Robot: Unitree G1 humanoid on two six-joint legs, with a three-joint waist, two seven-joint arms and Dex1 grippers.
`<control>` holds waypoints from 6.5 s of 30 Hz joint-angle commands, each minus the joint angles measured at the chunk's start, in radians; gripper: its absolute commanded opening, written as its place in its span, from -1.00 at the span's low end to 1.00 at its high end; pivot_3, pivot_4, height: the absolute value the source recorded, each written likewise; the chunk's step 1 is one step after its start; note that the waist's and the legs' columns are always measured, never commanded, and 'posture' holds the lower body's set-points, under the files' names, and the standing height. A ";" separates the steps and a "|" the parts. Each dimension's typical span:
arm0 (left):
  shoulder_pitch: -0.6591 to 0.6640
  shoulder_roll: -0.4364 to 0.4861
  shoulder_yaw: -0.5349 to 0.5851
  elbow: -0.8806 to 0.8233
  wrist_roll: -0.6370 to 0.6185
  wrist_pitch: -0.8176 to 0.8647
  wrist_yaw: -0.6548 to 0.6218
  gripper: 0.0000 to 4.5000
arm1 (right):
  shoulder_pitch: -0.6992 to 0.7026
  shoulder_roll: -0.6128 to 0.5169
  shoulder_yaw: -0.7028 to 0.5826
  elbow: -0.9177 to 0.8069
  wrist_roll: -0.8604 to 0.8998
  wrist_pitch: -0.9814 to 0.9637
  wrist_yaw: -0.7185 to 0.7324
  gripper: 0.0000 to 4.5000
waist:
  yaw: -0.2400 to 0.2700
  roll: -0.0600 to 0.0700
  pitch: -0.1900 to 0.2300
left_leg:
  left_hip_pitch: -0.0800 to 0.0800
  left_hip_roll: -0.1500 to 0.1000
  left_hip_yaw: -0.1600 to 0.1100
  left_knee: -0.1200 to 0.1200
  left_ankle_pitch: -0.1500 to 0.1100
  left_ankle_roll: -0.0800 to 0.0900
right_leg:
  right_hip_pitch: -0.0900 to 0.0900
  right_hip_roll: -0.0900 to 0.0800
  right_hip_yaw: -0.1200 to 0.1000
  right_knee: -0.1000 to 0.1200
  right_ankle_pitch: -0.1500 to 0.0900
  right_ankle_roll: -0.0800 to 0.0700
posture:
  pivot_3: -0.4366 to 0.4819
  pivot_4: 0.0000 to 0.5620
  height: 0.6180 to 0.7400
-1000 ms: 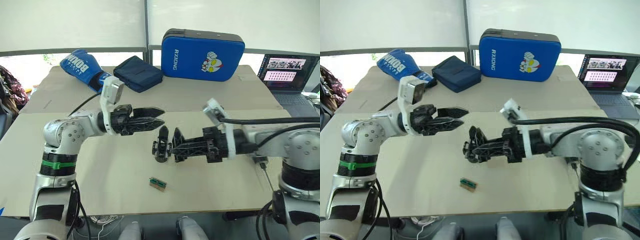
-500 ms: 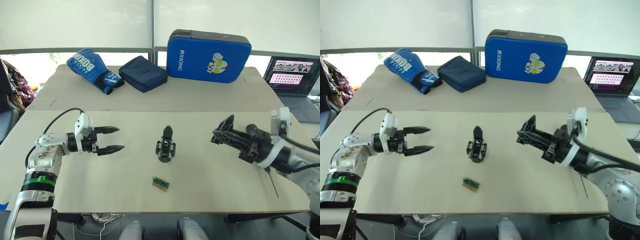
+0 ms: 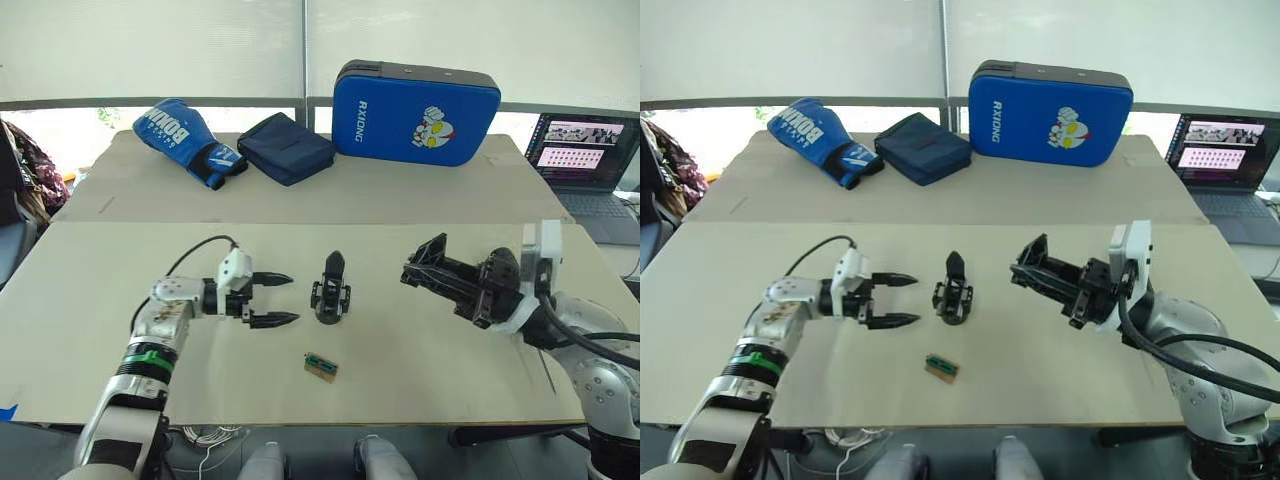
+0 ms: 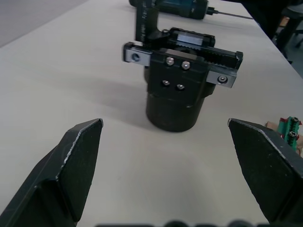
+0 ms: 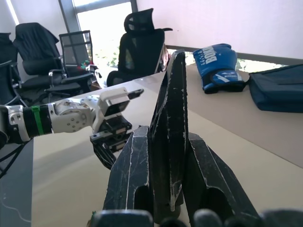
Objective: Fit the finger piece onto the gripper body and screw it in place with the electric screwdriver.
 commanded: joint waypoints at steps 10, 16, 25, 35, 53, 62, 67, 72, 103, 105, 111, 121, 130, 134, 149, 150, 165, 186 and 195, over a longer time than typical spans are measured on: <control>-0.070 -0.112 -0.054 0.083 0.102 -0.108 0.091 1.00 | -0.010 -0.014 0.020 -0.050 0.002 -0.044 -0.001 -0.81 | 0.001 0.000 0.000 | 0.001 0.000 0.000 0.000 0.000 0.000 | 0.001 0.000 0.000 0.000 0.000 0.000 | -0.05 -0.47 1.00; -0.075 -0.150 -0.064 0.098 0.110 -0.115 0.085 1.00 | -0.006 -0.017 0.027 -0.057 -0.001 -0.048 -0.007 -0.81 | 0.000 0.000 0.000 | 0.001 0.000 -0.001 0.000 0.000 0.000 | 0.001 0.000 0.000 0.000 0.000 0.000 | -0.05 -0.47 1.00; -0.081 -0.146 -0.070 0.146 0.139 -0.139 0.099 1.00 | -0.009 -0.015 0.034 -0.061 -0.003 -0.048 -0.014 -0.81 | 0.001 0.000 0.000 | 0.001 0.000 -0.001 0.000 0.000 0.000 | 0.001 0.000 0.000 0.000 0.000 0.000 | -0.05 -0.47 1.00; -0.079 -0.151 -0.085 0.156 0.152 -0.157 0.099 0.03 | -0.010 -0.017 0.048 -0.058 -0.015 -0.055 -0.002 -0.81 | 0.000 0.000 0.000 | 0.002 0.000 -0.001 0.000 0.000 0.000 | 0.002 0.000 0.000 0.001 0.000 0.000 | -0.05 -0.47 1.00; -0.089 -0.159 -0.082 0.145 0.161 -0.136 0.122 0.03 | -0.209 0.151 0.438 0.191 -0.395 -0.330 0.065 -0.81 | 0.002 0.000 0.000 | 0.004 -0.001 -0.001 0.001 0.000 0.000 | 0.002 0.000 0.000 0.001 0.000 0.000 | -0.05 -0.47 1.00; -0.084 -0.155 -0.088 0.147 0.168 -0.135 0.119 0.03 | -0.242 0.204 0.496 0.311 -0.470 -0.408 0.114 -0.81 | 0.001 0.000 0.000 | 0.004 0.000 -0.001 0.001 0.000 0.000 | 0.002 0.000 0.000 0.002 0.000 0.000 | -0.05 -0.47 1.00; -0.077 -0.154 -0.089 0.148 0.169 -0.135 0.119 0.03 | -0.241 0.218 0.499 0.370 -0.489 -0.423 0.126 -0.81 | 0.001 0.000 0.000 | 0.004 0.000 -0.001 0.001 0.000 0.000 | 0.002 0.000 0.000 0.002 0.000 0.000 | -0.05 -0.47 1.00; -0.071 -0.151 -0.092 0.149 0.172 -0.137 0.117 0.03 | -0.237 0.226 0.497 0.424 -0.507 -0.452 0.139 -0.81 | 0.001 0.000 0.000 | 0.004 0.000 -0.001 0.001 0.000 0.000 | 0.002 0.000 0.000 0.002 0.000 0.000 | -0.05 -0.47 1.00; -0.013 -0.129 -0.111 0.078 0.167 -0.111 0.110 0.03 | -0.254 0.212 0.487 0.462 -0.489 -0.394 0.175 -0.81 | -0.004 0.001 0.000 | 0.006 0.000 -0.001 0.001 0.000 0.000 | 0.003 0.001 0.000 0.002 0.000 0.000 | -0.05 -0.47 1.00; -0.012 -0.128 -0.112 0.074 0.166 -0.108 0.110 0.03 | -0.261 0.212 0.491 0.470 -0.492 -0.393 0.187 -0.81 | -0.004 0.001 0.000 | 0.006 0.000 -0.001 0.001 0.000 0.000 | 0.003 0.001 0.000 0.002 0.000 0.000 | -0.05 -0.47 1.00; -0.012 -0.126 -0.114 0.068 0.168 -0.099 0.108 0.03 | -0.295 0.206 0.513 0.527 -0.513 -0.397 0.240 -0.81 | -0.005 0.001 0.000 | 0.006 0.000 -0.001 0.001 0.000 0.000 | 0.003 0.001 0.000 0.002 0.000 0.000 | -0.05 -0.47 1.00; -0.008 -0.123 -0.114 0.057 0.167 -0.089 0.115 0.03 | -0.327 0.220 0.524 0.561 -0.514 -0.347 0.246 -0.81 | -0.005 0.001 -0.001 | 0.006 0.000 -0.001 0.001 0.000 0.000 | 0.003 0.001 0.000 0.002 0.000 0.000 | -0.05 -0.47 1.00; -0.004 -0.123 -0.113 0.051 0.167 -0.084 0.121 0.03 | -0.306 0.196 0.558 0.513 -0.506 -0.237 0.271 -0.81 | -0.005 0.002 -0.001 | 0.007 0.000 -0.001 0.001 0.000 0.000 | 0.004 0.001 0.000 0.002 0.000 0.000 | -0.05 -0.47 1.00; -0.007 -0.123 -0.113 0.056 0.168 -0.086 0.122 0.03 | -0.300 0.182 0.566 0.503 -0.512 -0.202 0.271 -0.81 | -0.004 0.003 -0.002 | 0.008 0.000 -0.001 0.001 0.000 0.000 | 0.005 0.001 0.000 0.002 0.000 0.000 | -0.05 -0.47 1.00; -0.005 -0.124 -0.112 0.059 0.166 -0.087 0.127 0.03 | -0.338 0.187 0.548 0.628 -0.568 -0.230 0.220 -0.81 | -0.005 0.003 -0.003 | 0.013 0.000 -0.001 0.000 0.000 0.000 | 0.009 0.001 0.000 0.003 0.000 0.000 | -0.05 -0.47 1.00; -0.005 -0.123 -0.111 0.059 0.166 -0.087 0.128 0.03 | -0.340 0.191 0.546 0.627 -0.574 -0.250 0.212 -0.81 | -0.006 0.003 -0.003 | 0.013 0.000 -0.001 0.000 0.000 0.000 | 0.010 0.001 0.000 0.003 0.000 0.000 | -0.05 -0.47 1.00; 0.001 -0.121 -0.104 0.066 0.161 -0.085 0.138 0.03 | -0.345 0.225 0.483 0.515 -0.476 -0.432 0.276 -0.07 | -0.005 0.003 -0.003 | 0.012 0.000 -0.001 0.000 0.000 0.000 | 0.009 0.001 0.000 0.002 0.000 0.000 | -0.05 -0.47 1.00; 0.012 -0.130 -0.053 0.043 0.114 -0.059 0.175 0.96 | -0.266 0.206 0.360 0.319 -0.342 -0.414 0.277 1.00 | -0.004 0.003 -0.003 | 0.010 0.000 -0.001 0.000 0.000 0.000 | 0.007 0.001 0.001 0.003 0.000 0.000 | -0.05 -0.47 1.00; 0.119 0.029 0.029 -0.099 0.023 0.020 0.094 0.96 | -0.144 0.064 0.241 0.149 -0.261 -0.331 0.240 1.00 | -0.017 0.003 -0.003 | 0.010 0.000 -0.001 -0.002 0.000 0.000 | 0.005 0.001 0.001 0.003 0.000 -0.001 | -0.05 -0.47 1.00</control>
